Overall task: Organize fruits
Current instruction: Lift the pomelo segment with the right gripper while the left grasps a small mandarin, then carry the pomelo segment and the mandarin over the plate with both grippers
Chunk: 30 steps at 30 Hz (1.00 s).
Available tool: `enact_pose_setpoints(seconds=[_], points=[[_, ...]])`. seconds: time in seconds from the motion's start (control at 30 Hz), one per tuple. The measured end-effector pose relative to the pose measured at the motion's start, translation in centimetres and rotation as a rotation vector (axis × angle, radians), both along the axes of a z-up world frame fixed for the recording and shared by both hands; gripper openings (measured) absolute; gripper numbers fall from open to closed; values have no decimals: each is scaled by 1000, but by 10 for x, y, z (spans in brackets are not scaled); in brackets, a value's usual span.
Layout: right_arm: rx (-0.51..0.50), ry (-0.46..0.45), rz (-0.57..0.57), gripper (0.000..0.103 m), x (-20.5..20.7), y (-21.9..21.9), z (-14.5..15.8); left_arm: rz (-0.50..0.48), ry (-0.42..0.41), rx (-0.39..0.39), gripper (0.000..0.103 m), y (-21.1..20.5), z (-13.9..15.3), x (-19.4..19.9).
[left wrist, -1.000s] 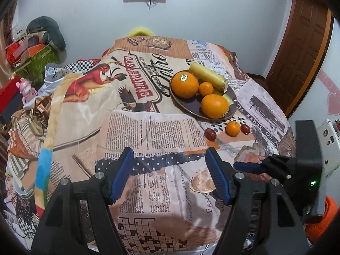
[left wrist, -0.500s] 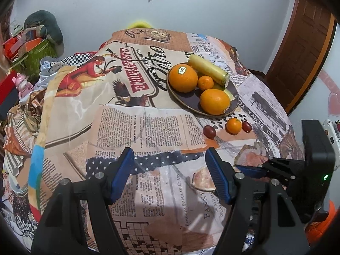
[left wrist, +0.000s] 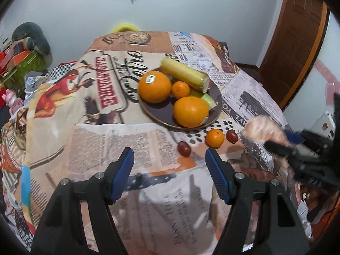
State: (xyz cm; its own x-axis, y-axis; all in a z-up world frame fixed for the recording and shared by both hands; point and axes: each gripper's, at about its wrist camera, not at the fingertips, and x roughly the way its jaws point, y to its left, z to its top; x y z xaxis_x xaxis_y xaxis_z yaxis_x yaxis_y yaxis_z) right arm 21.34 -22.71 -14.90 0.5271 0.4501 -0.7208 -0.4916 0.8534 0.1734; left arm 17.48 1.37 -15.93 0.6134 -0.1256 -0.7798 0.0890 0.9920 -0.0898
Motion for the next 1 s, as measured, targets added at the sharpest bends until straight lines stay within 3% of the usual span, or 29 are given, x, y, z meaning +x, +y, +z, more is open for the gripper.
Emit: enact_pose_setpoints(seconds=[0.43, 0.77, 0.87, 1.0], points=[[22, -38, -104, 43, 24, -41, 6, -141, 82, -4, 69, -59, -35, 45], [48, -4, -102, 43, 35, -49, -7, -148, 158, -4, 49, -78, -69, 72], [50, 6, -98, 43, 37, -48, -11, -151, 147, -10, 35, -79, -68, 73], [55, 11, -97, 43, 40, -47, -12, -165, 143, -6, 35, -80, -67, 72]])
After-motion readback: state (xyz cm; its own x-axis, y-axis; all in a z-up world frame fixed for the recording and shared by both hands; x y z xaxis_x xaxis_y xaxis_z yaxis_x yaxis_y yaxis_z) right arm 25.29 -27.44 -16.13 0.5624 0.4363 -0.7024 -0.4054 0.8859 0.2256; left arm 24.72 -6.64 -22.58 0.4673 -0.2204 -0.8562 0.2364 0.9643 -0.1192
